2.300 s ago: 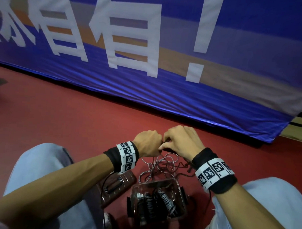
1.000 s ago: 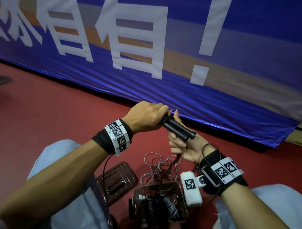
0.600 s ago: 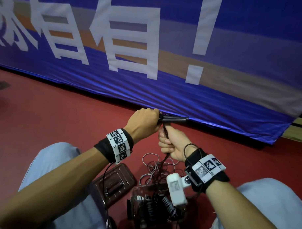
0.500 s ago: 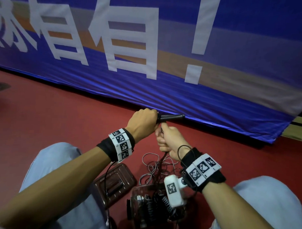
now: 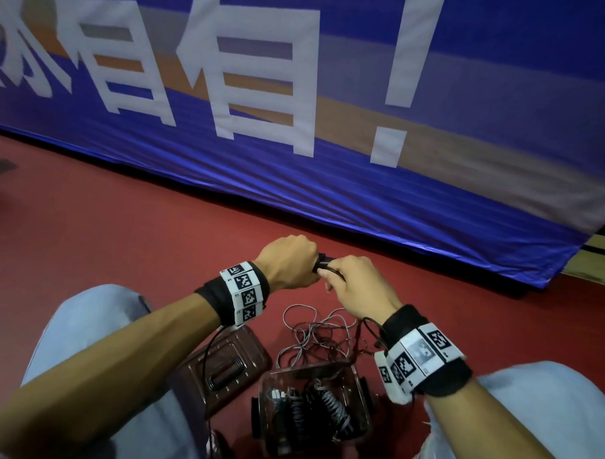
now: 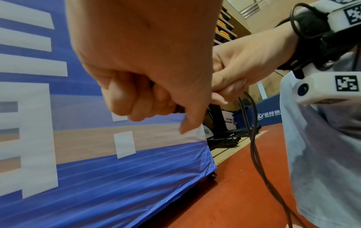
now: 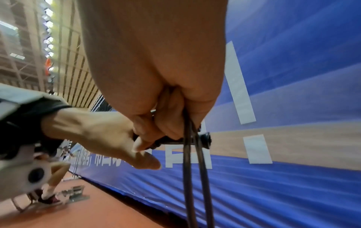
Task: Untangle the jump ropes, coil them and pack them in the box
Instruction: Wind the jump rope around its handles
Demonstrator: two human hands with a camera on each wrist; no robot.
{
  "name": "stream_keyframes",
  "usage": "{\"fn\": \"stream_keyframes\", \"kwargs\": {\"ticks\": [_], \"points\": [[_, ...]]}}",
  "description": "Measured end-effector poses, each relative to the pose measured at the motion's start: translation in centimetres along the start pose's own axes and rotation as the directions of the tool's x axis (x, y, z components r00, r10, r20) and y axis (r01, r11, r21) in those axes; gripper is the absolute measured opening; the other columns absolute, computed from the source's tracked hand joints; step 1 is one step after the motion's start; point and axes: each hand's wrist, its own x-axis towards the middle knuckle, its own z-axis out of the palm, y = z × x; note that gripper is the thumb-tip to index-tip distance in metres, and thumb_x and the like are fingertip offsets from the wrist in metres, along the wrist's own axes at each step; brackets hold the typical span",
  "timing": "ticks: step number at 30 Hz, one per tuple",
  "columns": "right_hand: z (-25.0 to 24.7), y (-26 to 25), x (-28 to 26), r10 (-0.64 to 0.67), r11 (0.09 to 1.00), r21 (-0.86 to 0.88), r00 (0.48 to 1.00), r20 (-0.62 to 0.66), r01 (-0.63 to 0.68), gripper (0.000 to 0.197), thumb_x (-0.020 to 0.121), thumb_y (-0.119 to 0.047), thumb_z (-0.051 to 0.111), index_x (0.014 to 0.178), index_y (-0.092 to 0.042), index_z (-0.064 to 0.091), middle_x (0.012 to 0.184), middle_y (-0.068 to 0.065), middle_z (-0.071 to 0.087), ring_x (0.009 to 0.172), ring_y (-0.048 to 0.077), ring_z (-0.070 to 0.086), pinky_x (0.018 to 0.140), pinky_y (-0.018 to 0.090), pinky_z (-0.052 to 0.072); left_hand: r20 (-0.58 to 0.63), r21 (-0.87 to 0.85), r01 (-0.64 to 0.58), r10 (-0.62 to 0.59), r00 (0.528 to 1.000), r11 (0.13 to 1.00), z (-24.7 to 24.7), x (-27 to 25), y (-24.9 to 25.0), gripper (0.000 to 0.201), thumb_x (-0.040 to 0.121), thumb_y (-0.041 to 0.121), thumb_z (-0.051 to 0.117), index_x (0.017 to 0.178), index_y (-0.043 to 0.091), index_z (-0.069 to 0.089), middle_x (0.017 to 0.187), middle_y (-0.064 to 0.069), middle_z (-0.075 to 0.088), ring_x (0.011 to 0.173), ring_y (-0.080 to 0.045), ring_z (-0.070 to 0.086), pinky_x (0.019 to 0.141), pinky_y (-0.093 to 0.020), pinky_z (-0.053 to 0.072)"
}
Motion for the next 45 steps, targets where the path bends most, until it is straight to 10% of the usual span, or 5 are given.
{"fn": "stream_keyframes", "kwargs": {"ticks": [9, 22, 27, 33, 45], "points": [[-1.3, 0.0, -0.6, -0.110, 0.976, -0.204, 0.982, -0.154, 0.077, 0.055, 0.093, -0.063, 0.060, 0.062, -0.020, 0.051, 0.052, -0.005, 0.045, 0.047, 0.014, 0.043, 0.048, 0.030, 0.034, -0.069, 0.097, -0.121, 0.128, 0.989, 0.988, -0.5, -0.4, -0.1, 0.043, 0.086, 0.049, 0.053, 0.071, 0.010, 0.061, 0.075, -0.014, 0.066, 0.069, -0.038, 0.065, 0.056, -0.032, 0.039], [-1.4, 0.8, -0.1, -0.277, 0.923, -0.366, 0.861, -0.426, 0.116, 0.072, 0.072, -0.087, 0.055, 0.089, -0.017, 0.060, 0.075, -0.004, 0.057, 0.054, 0.027, 0.059, 0.046, 0.035, 0.047, -0.049, 0.245, -0.182, 0.200, 0.979, 0.952, -2.6, -0.8, -0.6, 0.044, 0.091, 0.052, 0.054, 0.076, 0.011, 0.060, 0.081, -0.011, 0.067, 0.072, -0.036, 0.065, 0.057, -0.033, 0.038], [-0.9, 1.3, -0.1, -0.093, 0.990, -0.123, 0.971, -0.221, 0.067, 0.078, 0.068, -0.099, 0.043, 0.096, -0.032, 0.072, 0.082, -0.011, 0.073, 0.075, 0.011, 0.068, 0.066, 0.035, 0.056, -0.045, 0.405, -0.299, 0.345, 0.938, 0.864, -3.6, -1.3, -1.3, 0.057, 0.098, 0.061, 0.041, 0.087, 0.011, 0.067, 0.085, -0.010, 0.070, 0.075, -0.036, 0.067, 0.057, -0.033, 0.036], [0.0, 0.5, 0.0, -0.078, 0.924, 0.382, 0.991, 0.113, 0.029, 0.048, 0.076, -0.072, 0.069, 0.082, -0.025, 0.077, 0.077, -0.006, 0.076, 0.054, 0.002, 0.049, 0.057, 0.028, 0.039, -0.001, 0.483, -0.396, 0.453, 0.891, 0.781, -4.2, -1.8, -1.7, 0.035, 0.096, 0.043, 0.047, 0.092, 0.013, 0.063, 0.089, -0.004, 0.072, 0.078, -0.031, 0.069, 0.059, -0.033, 0.033], [-1.5, -0.5, -0.1, -0.146, 0.762, 0.646, 0.959, 0.245, -0.049, 0.054, 0.094, -0.053, 0.059, 0.085, -0.001, 0.072, 0.071, 0.016, 0.075, 0.067, 0.032, 0.055, 0.066, 0.041, 0.038, -0.322, 0.330, -0.514, 0.606, 0.727, 0.792, -4.4, -2.2, -3.3, 0.028, 0.084, 0.031, 0.063, 0.068, 0.009, 0.057, 0.054, -0.003, 0.055, 0.036, -0.028, 0.050, 0.042, -0.023, 0.021]]}}
